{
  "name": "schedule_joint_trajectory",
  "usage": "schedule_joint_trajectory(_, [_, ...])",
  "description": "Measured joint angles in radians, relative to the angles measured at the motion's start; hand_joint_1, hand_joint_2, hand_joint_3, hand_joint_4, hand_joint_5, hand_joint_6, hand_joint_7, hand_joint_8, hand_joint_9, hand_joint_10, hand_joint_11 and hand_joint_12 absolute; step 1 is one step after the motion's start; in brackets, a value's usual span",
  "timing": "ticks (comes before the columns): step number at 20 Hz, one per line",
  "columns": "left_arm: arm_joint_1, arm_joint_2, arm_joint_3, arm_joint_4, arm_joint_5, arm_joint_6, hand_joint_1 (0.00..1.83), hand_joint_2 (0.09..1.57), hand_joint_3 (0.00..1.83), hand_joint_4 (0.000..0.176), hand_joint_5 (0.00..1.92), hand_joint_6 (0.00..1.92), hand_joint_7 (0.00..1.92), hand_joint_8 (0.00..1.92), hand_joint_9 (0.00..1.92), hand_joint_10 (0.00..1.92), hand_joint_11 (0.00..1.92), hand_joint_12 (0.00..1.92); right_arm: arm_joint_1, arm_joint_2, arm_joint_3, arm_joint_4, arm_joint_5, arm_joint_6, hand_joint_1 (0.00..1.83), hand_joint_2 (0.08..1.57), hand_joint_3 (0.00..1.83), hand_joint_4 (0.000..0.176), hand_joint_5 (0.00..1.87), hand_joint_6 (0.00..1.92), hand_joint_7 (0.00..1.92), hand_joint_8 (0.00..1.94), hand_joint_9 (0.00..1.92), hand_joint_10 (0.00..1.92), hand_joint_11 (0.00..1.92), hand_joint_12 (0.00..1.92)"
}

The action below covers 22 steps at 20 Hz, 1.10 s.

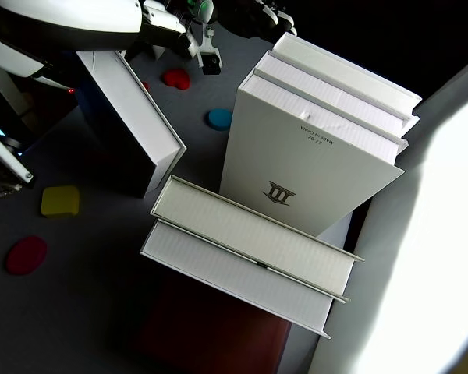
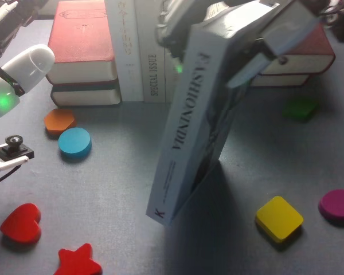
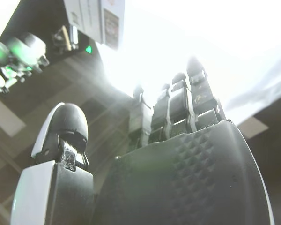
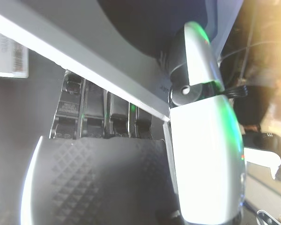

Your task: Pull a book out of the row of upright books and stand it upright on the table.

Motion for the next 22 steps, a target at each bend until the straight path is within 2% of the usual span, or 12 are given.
schedule_joint_trajectory(1, [0.0,0.0,0.0,-0.002,0.0,0.0,0.29,1.35,0.0,0.039,0.22,0.0,0.02,0.0,0.0,0.0,0.0,0.3,-0.009,-0.013,0.006,0.018,-0.003,-0.003,1.08,1.3,0.0,0.0,0.65,1.48,0.53,1.0,0.35,1.0,0.0,1.54])
schedule_joint_trajectory(2, [0.0,0.0,0.0,-0.003,0.0,0.0,0.29,1.35,0.0,0.039,0.22,0.0,0.02,0.0,0.0,0.0,0.0,0.3,-0.013,-0.016,0.008,0.027,-0.003,-0.006,1.08,1.3,0.0,0.0,0.65,1.48,0.53,1.0,0.35,1.0,0.0,1.54])
schedule_joint_trajectory(3, [0.001,0.0,0.0,-0.007,-0.001,0.0,0.3,1.35,0.0,0.037,0.22,0.0,0.03,0.0,0.0,0.0,0.0,0.3,-0.028,-0.023,0.009,0.046,0.001,-0.015,1.12,1.25,0.0,0.0,0.45,0.5,0.58,0.49,0.23,0.7,0.0,1.03])
schedule_joint_trajectory(4, [0.001,0.0,0.0,-0.009,-0.001,0.0,0.3,1.35,0.0,0.037,0.22,0.0,0.03,0.0,0.0,0.0,0.0,0.3,-0.042,-0.029,0.016,0.058,0.005,-0.022,1.12,1.25,0.0,0.0,0.45,0.5,0.58,0.49,0.23,0.7,0.0,1.03])
schedule_joint_trajectory(5, [0.003,0.0,0.0,-0.01,-0.002,0.0,0.28,1.35,0.0,0.022,0.21,0.0,0.01,0.0,0.0,0.0,0.0,0.19,-0.052,-0.041,0.023,0.045,0.006,-0.045,0.95,1.27,0.0,0.0,0.38,0.31,0.19,0.05,0.03,0.09,0.0,0.14])
schedule_joint_trajectory(7, [0.003,0.0,-0.005,-0.01,-0.005,0.0,0.27,1.35,0.0,0.013,0.21,0.0,0.01,0.0,0.0,0.0,0.0,0.18,-0.074,-0.047,0.043,0.024,-0.003,-0.067,0.87,1.27,0.0,0.0,0.48,0.32,0.08,0.01,0.01,0.02,0.0,0.03])
schedule_joint_trajectory(10, [0.003,0.0,-0.005,-0.011,-0.006,0.001,0.28,1.35,0.0,0.0,0.21,0.0,0.03,0.0,0.0,0.0,0.0,0.4,-0.075,-0.054,0.064,0.033,-0.02,-0.079,0.62,1.21,0.0,0.0,0.29,0.07,0.0,0.0,0.0,0.0,0.0,0.0])
schedule_joint_trajectory(11, [0.003,0.0,-0.005,-0.008,-0.006,0.001,0.3,1.34,0.0,0.015,0.21,0.0,0.02,0.0,0.0,0.0,0.0,0.26,-0.081,-0.056,0.067,0.042,-0.026,-0.08,0.55,1.16,0.0,0.0,0.01,0.0,0.0,0.0,0.0,0.0,0.0,0.0])
schedule_joint_trajectory(14, [0.003,0.0,-0.005,-0.012,-0.007,0.001,0.29,1.35,0.0,0.03,0.22,0.0,0.03,0.0,0.0,0.0,0.0,0.17,-0.089,-0.066,0.073,0.044,-0.027,-0.083,0.6,1.11,0.0,0.0,0.0,0.0,0.0,0.0,0.0,0.0,0.0,0.0])
schedule_joint_trajectory(17, [0.003,0.0,-0.005,-0.013,-0.007,0.001,0.29,1.35,0.0,0.047,0.21,0.0,0.02,0.0,0.0,0.0,0.0,0.16,-0.091,-0.062,0.079,0.088,-0.039,-0.111,0.51,1.16,0.0,0.069,0.0,0.0,0.0,0.0,0.0,0.0,0.0,0.0])
schedule_joint_trajectory(19, [0.005,0.0,-0.007,-0.013,-0.008,0.0,0.28,1.35,0.0,0.049,0.21,0.0,0.03,0.0,0.0,0.0,0.0,0.18,-0.093,-0.052,0.079,0.113,-0.048,-0.138,0.52,1.09,0.0,0.022,0.0,0.0,0.0,0.0,0.0,0.0,0.0,0.0])
schedule_joint_trajectory(22, [0.01,0.0,-0.007,-0.013,-0.009,0.0,0.3,1.35,0.0,0.048,0.21,0.0,0.02,0.0,0.0,0.0,0.0,0.08,-0.093,-0.048,0.081,0.142,-0.094,-0.168,0.69,1.07,0.0,0.059,0.0,0.0,0.0,0.0,0.0,0.0,0.0,0.0])
